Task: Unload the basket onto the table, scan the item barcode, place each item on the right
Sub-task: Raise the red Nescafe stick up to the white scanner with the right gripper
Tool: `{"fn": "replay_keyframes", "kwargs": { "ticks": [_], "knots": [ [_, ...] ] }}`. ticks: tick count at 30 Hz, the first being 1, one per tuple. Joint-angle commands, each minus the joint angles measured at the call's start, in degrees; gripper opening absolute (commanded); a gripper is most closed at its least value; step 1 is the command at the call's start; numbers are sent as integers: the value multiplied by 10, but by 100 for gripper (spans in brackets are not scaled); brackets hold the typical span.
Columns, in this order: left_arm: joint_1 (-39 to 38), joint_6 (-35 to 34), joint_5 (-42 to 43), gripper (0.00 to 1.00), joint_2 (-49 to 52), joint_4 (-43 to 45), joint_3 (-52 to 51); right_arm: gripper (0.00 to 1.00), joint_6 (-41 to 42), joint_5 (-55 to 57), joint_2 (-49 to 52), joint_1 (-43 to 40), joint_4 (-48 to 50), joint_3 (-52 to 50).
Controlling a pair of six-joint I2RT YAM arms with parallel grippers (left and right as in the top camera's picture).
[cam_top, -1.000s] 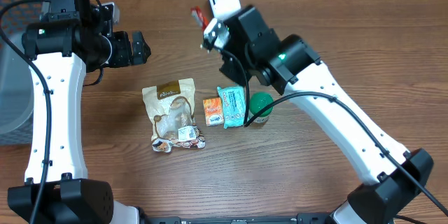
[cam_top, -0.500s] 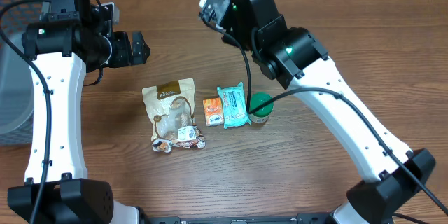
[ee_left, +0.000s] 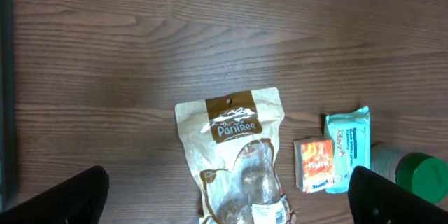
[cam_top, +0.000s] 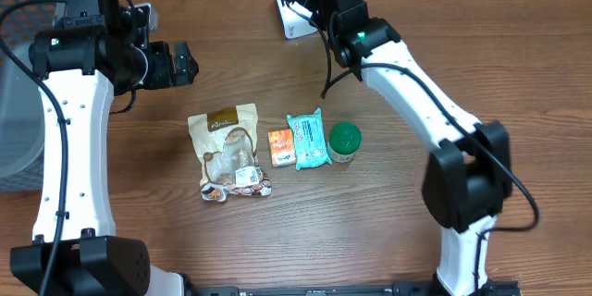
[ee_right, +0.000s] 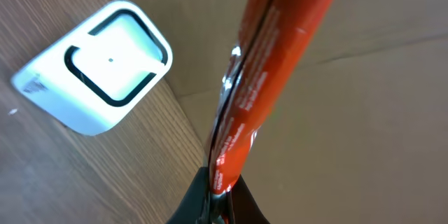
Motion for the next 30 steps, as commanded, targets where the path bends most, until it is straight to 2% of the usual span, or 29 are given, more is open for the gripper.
{"fn": "replay_keyframes", "kwargs": {
  "ticks": [1,11,21,30],
  "knots": [
    [2,0,-2,100,3,1,-5,4,-5,16,32,-1,26,13],
    [2,0,-2,100,3,1,-5,4,-48,81,116,-1,110,13],
    [2,0,-2,100,3,1,-5,4,-47,150,157,-4,169,13],
    [2,0,-2,100,3,1,-5,4,-50,150,167,-8,163,13]
  ]
}}
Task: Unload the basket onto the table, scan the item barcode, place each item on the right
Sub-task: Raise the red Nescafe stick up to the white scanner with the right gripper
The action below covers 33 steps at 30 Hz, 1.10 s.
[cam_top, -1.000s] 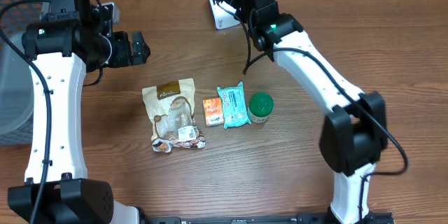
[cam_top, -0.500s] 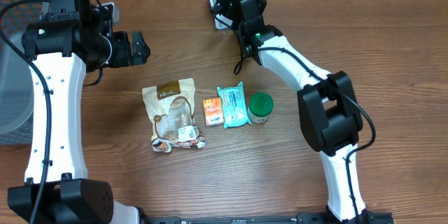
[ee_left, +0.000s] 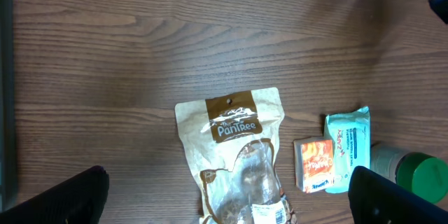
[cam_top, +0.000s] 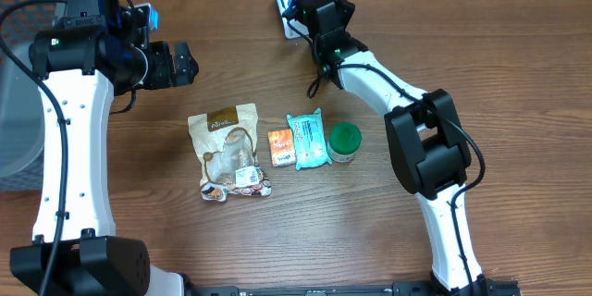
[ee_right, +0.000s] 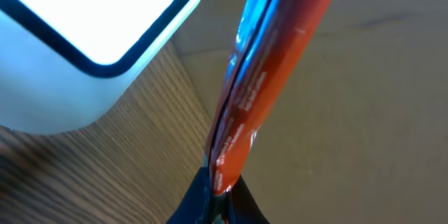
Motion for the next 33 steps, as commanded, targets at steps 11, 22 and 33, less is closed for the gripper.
{"fn": "replay_keyframes", "kwargs": {
  "ticks": [11,22,33],
  "knots": [
    [2,0,-1,100,3,1,-5,4,-1,-3,19,-4,-37,13],
    [2,0,-1,100,3,1,-5,4,-1,7,37,-4,-38,13],
    [2,0,-1,100,3,1,-5,4,7,5,37,-4,-52,13]
  ]
}}
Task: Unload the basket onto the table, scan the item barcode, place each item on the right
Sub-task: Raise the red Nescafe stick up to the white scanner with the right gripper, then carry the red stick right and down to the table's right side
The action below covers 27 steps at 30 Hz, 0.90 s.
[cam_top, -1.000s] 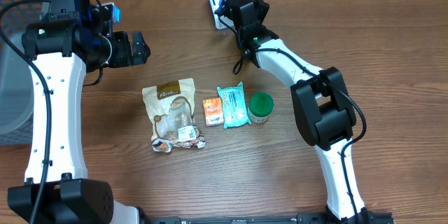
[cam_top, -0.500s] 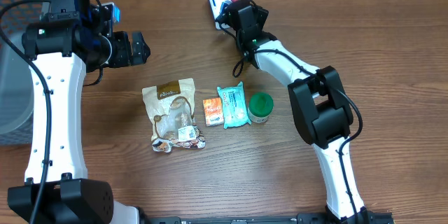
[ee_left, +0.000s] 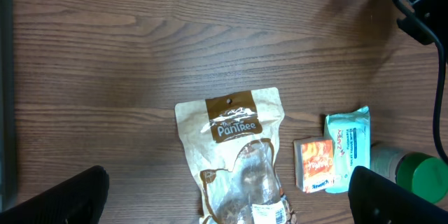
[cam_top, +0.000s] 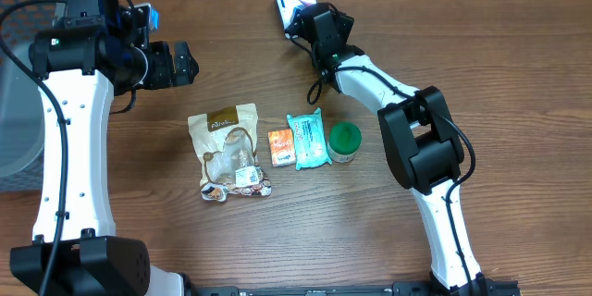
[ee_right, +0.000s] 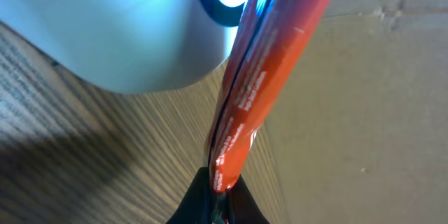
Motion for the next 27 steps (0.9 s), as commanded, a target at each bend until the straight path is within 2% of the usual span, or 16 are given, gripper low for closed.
{"fn": "replay_keyframes", "kwargs": {
  "ticks": [1,10,13,19,24,27],
  "knots": [
    [2,0,-1,100,3,1,-5,4,10,0,5,-4,-10,13],
    [2,0,-1,100,3,1,-5,4,23,5,4,-4,-17,13],
    [2,0,-1,100,3,1,-5,3,21,52,-2,-1,-16,14],
    [2,0,-1,100,3,1,-5,4,26,86,-75,12,-26,14],
    [2,0,-1,100,3,1,-5,3,102,62,-187,33,-95,14],
    [2,0,-1,100,3,1,-5,4,198,47,-261,35,-167,14]
  ]
}}
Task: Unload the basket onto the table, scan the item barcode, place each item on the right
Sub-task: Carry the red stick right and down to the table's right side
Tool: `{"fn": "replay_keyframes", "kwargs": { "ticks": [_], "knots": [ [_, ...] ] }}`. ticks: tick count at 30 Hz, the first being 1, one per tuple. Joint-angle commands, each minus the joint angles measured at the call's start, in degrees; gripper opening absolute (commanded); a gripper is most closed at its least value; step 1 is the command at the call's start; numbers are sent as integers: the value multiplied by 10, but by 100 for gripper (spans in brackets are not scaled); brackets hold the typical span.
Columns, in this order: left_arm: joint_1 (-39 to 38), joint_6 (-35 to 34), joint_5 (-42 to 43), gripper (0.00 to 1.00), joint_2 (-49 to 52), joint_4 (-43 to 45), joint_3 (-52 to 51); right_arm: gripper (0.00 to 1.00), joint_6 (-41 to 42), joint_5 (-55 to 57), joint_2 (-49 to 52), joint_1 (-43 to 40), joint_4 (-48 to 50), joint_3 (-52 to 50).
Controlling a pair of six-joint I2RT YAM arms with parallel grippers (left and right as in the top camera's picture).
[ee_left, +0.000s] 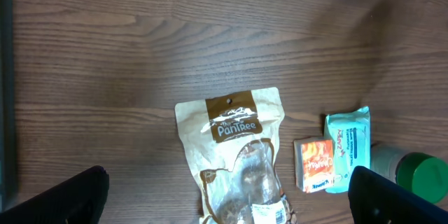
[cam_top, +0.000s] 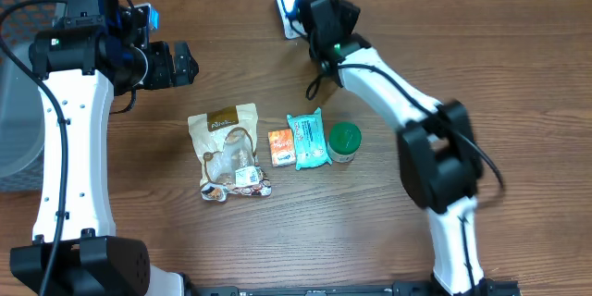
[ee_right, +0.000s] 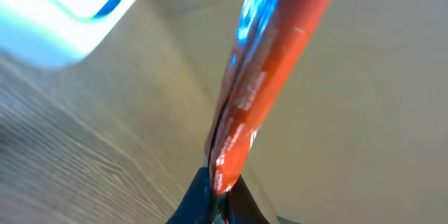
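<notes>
My right gripper (ee_right: 222, 194) is shut on the lower end of a red packet (ee_right: 273, 63), which stands up and away from the fingers. The white scanner (ee_right: 56, 14) with its dark-framed window lies off the packet's upper left, apart from it. From overhead the right gripper (cam_top: 319, 7) hovers at the scanner at the table's back edge. My left gripper (ee_left: 227, 199) hangs open and empty high over a brown PanTree bag (ee_left: 234, 154); overhead it is at the far left (cam_top: 180, 63).
In the table's middle lie the brown bag (cam_top: 229, 148), an orange box (cam_top: 281, 147), a teal wipes pack (cam_top: 308, 141) and a green-lidded jar (cam_top: 344, 141). A wire basket and a grey bin (cam_top: 11, 129) stand at the left edge.
My right gripper has drawn back with the red packet: the scanner, which filled the upper left of the wrist view, now sits smaller and farther off. The left arm has not moved.
My right gripper held the red packet some way off the scanner. A second later it was closer, then the packet stood right at the scanner's lit window. Now it is away from the window again. The left gripper stayed open over the bag throughout.
</notes>
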Motion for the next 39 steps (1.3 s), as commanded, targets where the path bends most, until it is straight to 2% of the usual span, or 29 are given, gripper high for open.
{"fn": "replay_keyframes", "kwargs": {
  "ticks": [1,5,9,13,16,23,31,37,39],
  "knots": [
    [2,0,-1,100,3,1,-5,3,143,-14,-132,6,-56,14],
    [2,0,-1,100,3,1,-5,4,324,-87,-226,-12,-234,14],
    [2,0,-1,100,3,1,-5,4,442,-246,-284,-63,-415,14],
    [2,0,-1,100,3,1,-5,4,458,-420,-292,-134,-561,11],
    [2,0,-1,100,3,1,-5,4,458,-473,-286,-187,-615,-23],
    [2,0,-1,100,3,1,-5,4,458,-477,-285,-252,-577,-191],
    [2,0,-1,100,3,1,-5,4,458,-474,-285,-263,-393,-389],
    [2,0,-1,100,3,1,-5,4,458,-411,-285,-263,-299,-473],
    [2,0,-1,100,3,1,-5,18,458,-398,-285,-263,-294,-479]
  ]
}}
